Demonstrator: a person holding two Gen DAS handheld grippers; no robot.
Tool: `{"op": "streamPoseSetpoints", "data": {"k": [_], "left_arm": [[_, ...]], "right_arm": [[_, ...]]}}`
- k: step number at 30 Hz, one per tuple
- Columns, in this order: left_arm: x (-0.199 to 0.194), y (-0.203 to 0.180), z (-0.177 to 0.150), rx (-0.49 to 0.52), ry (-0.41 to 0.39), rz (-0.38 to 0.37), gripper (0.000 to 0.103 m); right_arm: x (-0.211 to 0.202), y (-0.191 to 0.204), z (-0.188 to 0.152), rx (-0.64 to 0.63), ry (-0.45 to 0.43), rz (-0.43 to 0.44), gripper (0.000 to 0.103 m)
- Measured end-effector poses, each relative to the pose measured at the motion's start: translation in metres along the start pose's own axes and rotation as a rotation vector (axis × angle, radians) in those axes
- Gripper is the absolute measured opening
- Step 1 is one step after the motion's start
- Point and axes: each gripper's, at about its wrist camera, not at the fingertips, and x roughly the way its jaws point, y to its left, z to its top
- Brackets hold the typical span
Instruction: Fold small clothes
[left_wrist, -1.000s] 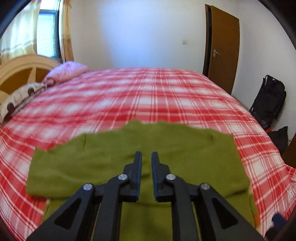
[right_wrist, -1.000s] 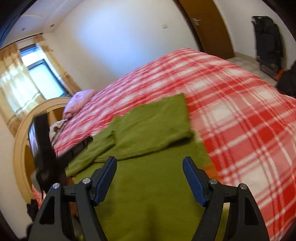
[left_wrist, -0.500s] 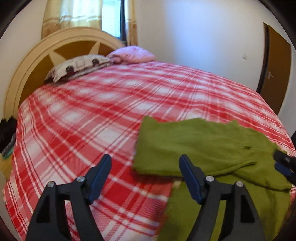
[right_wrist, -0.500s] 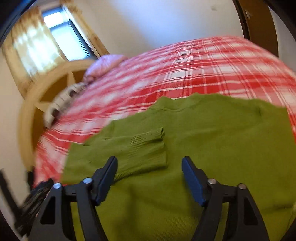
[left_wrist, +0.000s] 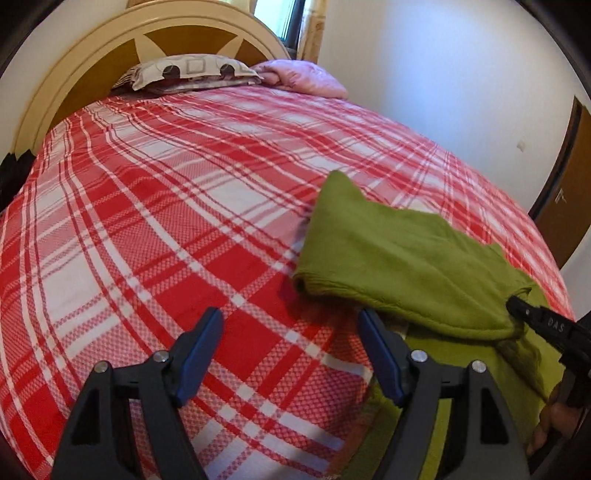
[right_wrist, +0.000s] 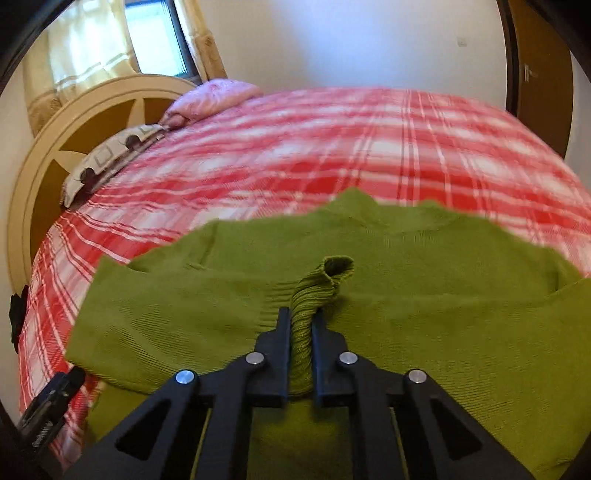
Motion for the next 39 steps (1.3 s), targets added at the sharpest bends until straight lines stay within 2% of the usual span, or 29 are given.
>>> {"op": "streamPoseSetpoints", "data": {"k": [4,8,10,14,15,19,24,29,31,35,37,39], "left_arm": [[0.002,-0.005,-0.001,0.026,0.006,0.017,0.081],[0.001,-0.011,0.008,0.015,0.021,-0.039,0.083],[0.000,-0.017,0.012,0.007,0.002,-0.047,0.087],[0.012,-0.038,0.019,0.081,0.018,0.011,0.089],[0.015,-0.039,0.018,0.091,0.034,0.013,0.089],[0.017,-0.035,0.010,0.084,0.061,0.004,0.092],[0.021,-0.045,0.007,0.130,0.076,0.022,0.094],[0.022,-0.062,-0.001,0.232,0.081,0.042,0.093],[0.022,-0.062,-0.001,0.235,0.076,0.047,0.093],[0.020,-0.057,0.002,0.213,0.092,0.036,0.094],[0.018,-0.055,0.001,0.215,0.101,0.034,0.093],[0.009,-0.050,0.000,0.240,0.091,0.036,0.093]], "right_arm": [[-0.043,0.013,0.016,-0.058,-0.126,0.008,0.008],[-0.094,0.017,0.035,-0.109,-0.241,-0.001,0.008],[-0.124,0.010,0.040,-0.129,-0.301,-0.032,0.008],[-0.151,-0.021,0.035,-0.142,-0.337,-0.142,0.008],[-0.152,-0.037,0.029,-0.142,-0.330,-0.194,0.008],[-0.131,-0.096,-0.001,-0.038,-0.228,-0.254,0.008],[-0.091,-0.130,-0.051,-0.004,-0.109,-0.377,0.008],[-0.087,-0.149,-0.055,0.064,-0.053,-0.332,0.009],[-0.081,-0.153,-0.059,0.070,-0.006,-0.307,0.009],[-0.098,-0.166,-0.067,0.151,-0.011,-0.237,0.018],[-0.116,-0.172,-0.076,0.185,-0.027,-0.264,0.023],[-0.137,-0.173,-0.083,0.201,-0.047,-0.367,0.024]]}}
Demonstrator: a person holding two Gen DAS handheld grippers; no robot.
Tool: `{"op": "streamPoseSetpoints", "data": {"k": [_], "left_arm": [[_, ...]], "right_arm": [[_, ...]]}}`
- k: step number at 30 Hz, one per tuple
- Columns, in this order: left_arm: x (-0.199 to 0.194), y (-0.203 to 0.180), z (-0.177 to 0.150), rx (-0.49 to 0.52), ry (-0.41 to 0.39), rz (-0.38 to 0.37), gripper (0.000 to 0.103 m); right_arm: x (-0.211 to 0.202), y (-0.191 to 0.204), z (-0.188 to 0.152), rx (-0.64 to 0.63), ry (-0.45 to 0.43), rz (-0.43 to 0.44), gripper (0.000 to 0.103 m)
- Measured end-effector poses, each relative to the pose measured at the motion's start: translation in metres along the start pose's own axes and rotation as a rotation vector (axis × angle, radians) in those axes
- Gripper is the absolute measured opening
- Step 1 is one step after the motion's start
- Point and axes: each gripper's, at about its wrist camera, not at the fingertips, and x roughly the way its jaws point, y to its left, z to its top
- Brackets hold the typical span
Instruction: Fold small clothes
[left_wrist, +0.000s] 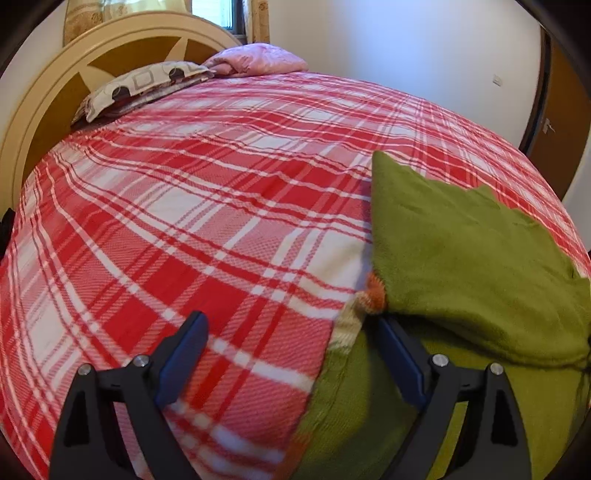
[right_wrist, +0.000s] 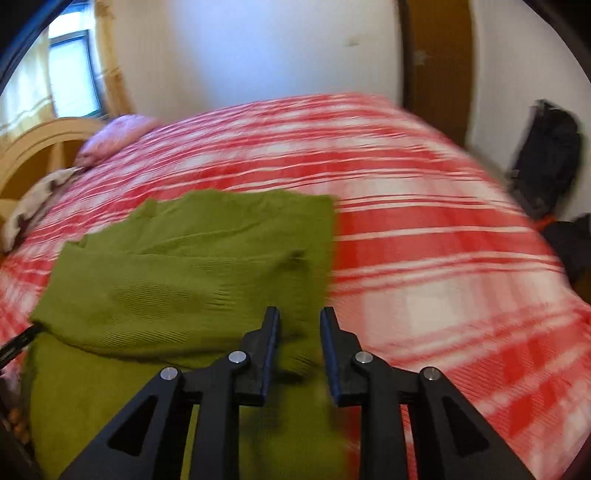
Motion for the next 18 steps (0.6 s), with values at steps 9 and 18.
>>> {"op": "streamPoseSetpoints", "data": {"k": [9,18], "left_arm": [[-0.042,-0.004,0.029,0.045,-0.174,0.029,0.093],[0.002,-0.074,0.056,0.125,-0.130,0.091,0.094]], "right_arm": [[-0.029,0.034,0.020,-0.075,-0.110,0.151,0.024],[0.039,0.043,0.009,-0.050,0.044,0.132,0.024]]}}
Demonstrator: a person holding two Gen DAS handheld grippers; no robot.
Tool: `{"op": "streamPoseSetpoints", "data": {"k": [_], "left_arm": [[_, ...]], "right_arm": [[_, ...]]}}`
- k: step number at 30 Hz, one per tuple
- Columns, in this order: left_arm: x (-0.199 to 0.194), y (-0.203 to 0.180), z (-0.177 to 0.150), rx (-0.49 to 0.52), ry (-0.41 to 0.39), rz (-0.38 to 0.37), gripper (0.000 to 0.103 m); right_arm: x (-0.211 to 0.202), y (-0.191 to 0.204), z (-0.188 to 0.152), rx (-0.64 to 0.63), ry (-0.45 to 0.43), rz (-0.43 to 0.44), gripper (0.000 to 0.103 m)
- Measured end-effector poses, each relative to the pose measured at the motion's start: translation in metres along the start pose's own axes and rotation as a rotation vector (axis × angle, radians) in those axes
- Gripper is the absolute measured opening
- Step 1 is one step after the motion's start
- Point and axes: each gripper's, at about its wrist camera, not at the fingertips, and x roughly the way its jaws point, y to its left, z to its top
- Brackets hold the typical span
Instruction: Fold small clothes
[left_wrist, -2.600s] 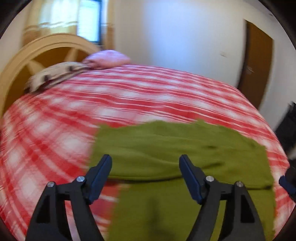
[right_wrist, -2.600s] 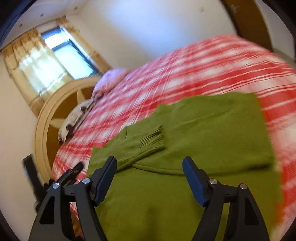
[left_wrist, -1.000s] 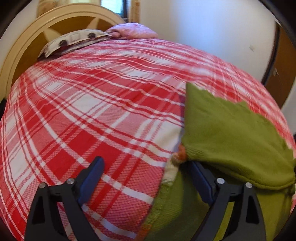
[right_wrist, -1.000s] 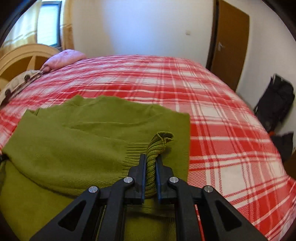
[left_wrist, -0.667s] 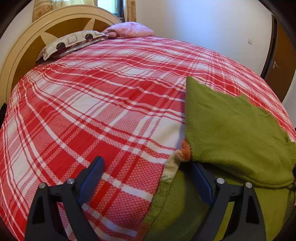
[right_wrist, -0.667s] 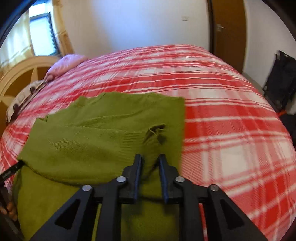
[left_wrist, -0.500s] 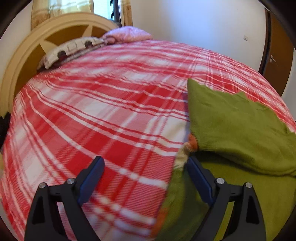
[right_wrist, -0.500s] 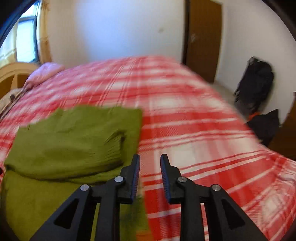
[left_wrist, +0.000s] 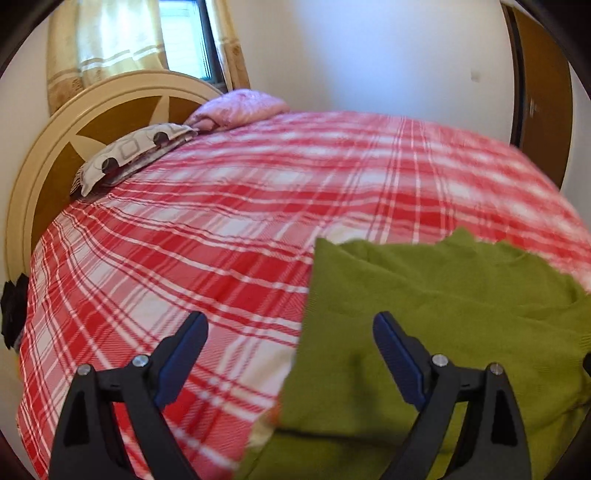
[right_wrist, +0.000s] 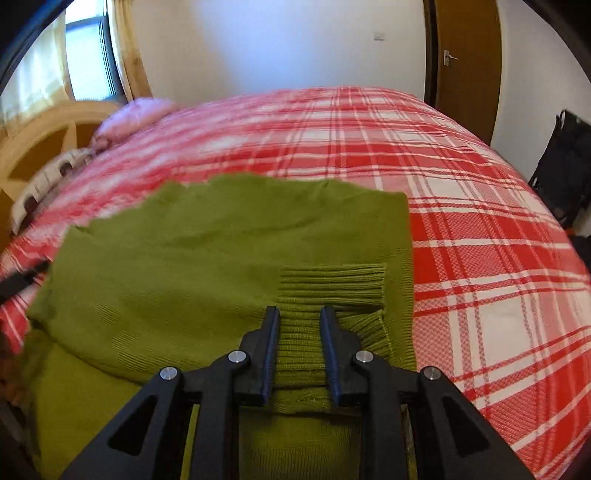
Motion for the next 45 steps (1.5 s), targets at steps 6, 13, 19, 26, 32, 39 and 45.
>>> {"op": "streamPoseSetpoints", "data": {"k": [6,13,19,26,32,39,45], "left_arm": [[0.030,-0.013,-0.012,0.008,0.074,0.051,0.099],[0.016,-0.017,-0.013,0.070,0.061,0.051,0.100],[-0.034,-0.006,-0.022,0.112,-0.016,-0.032,0.100],[-0.082,0.011,-0.045,0.159,-0.062,-0.118,0.100],[-0.117,0.040,-0.084,0.250,-0.069,-0.218,0.102],[-0.127,0.106,-0.137,0.255,0.020,-0.302,0.103],[-0.141,0.125,-0.190,0.273,0.124,-0.381,0.103]], "right_arm": [[-0.001,0.009,-0.002,-0.039,-0.006,-0.014,0.040],[0.003,0.033,-0.004,-0.142,0.050,0.077,0.098],[-0.076,0.047,-0.038,-0.128,-0.087,0.073,0.098],[-0.154,0.032,-0.083,-0.051,-0.121,0.096,0.098],[-0.206,0.003,-0.138,-0.054,-0.072,0.046,0.097],[-0.218,-0.031,-0.209,0.030,0.107,0.072,0.094],[-0.207,-0.011,-0.236,0.051,0.209,0.154,0.084]]}}
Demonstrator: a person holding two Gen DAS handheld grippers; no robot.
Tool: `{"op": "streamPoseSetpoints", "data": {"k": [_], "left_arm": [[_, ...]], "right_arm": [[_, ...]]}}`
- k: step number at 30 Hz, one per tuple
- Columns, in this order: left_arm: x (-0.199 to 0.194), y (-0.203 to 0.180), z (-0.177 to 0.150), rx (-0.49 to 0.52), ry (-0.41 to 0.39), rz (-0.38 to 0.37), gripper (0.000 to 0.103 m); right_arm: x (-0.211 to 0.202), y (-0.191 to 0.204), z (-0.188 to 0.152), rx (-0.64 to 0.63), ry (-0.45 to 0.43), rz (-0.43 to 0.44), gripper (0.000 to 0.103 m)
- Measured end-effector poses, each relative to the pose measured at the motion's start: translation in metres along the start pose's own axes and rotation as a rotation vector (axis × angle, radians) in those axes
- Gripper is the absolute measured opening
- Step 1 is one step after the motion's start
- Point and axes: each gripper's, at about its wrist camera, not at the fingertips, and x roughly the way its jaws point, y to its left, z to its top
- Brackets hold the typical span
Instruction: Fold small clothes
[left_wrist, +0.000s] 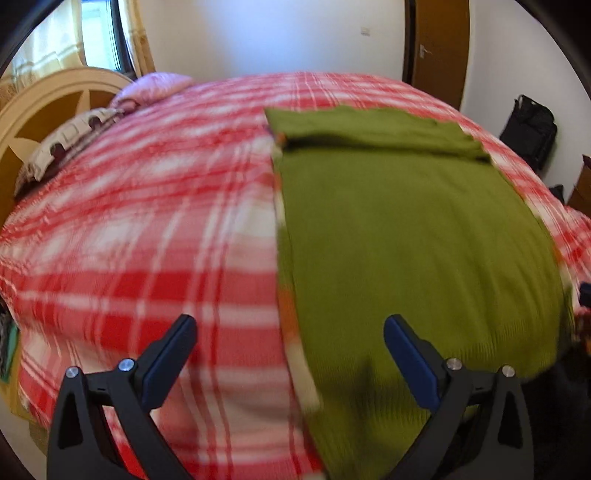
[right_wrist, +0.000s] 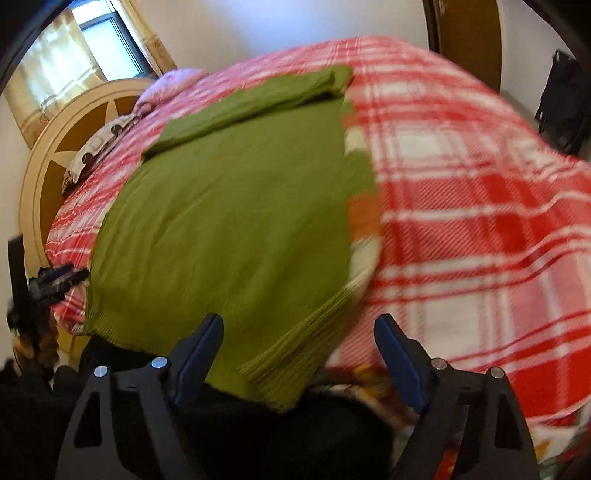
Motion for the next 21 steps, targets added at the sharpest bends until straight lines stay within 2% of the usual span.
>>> {"op": "streamPoseSetpoints", "data": {"k": [5,8,10,12,13,14,15,16,18,19,21], "left_arm": [[0.003,-0.006,-0.039,-0.035,0.085,-0.059,0.103],[0.012,-0.008,-0.051,-0.073,0.143,-0.109,0.101],[0.020,-0.010,-0.052,-0.080,0.166,-0.101,0.095],[0.025,-0.009,-0.054,-0.101,0.193,-0.123,0.083],[0.027,-0.007,-0.055,-0.116,0.197,-0.142,0.081],[0.027,-0.005,-0.056,-0.138,0.194,-0.174,0.071],[0.026,-0.006,-0.057,-0.147,0.192,-0.196,0.059],[0.026,-0.006,-0.057,-0.152,0.195,-0.218,0.053],[0.025,-0.011,-0.060,-0.150,0.200,-0.267,0.032],[0.024,-0.015,-0.061,-0.138,0.199,-0.272,0.029],[0.021,-0.026,-0.062,-0.102,0.187,-0.275,0.015]], "right_arm": [[0.017,0.029,-0.010,-0.071,0.044,-0.057,0.084],[0.030,0.037,-0.020,-0.089,0.083,-0.100,0.084],[0.035,0.038,-0.023,-0.100,0.086,-0.124,0.084],[0.035,0.034,-0.024,-0.084,0.081,-0.103,0.082],[0.034,0.033,-0.024,-0.078,0.078,-0.089,0.076],[0.034,0.031,-0.024,-0.074,0.080,-0.092,0.055],[0.035,0.025,-0.024,-0.063,0.088,-0.111,0.040],[0.034,0.019,-0.023,-0.044,0.092,-0.098,0.036],[0.030,0.007,-0.021,0.012,0.097,-0.053,0.019],[0.029,0.002,-0.019,0.036,0.101,-0.029,0.018],[0.027,-0.005,-0.017,0.070,0.108,0.016,0.013]]}}
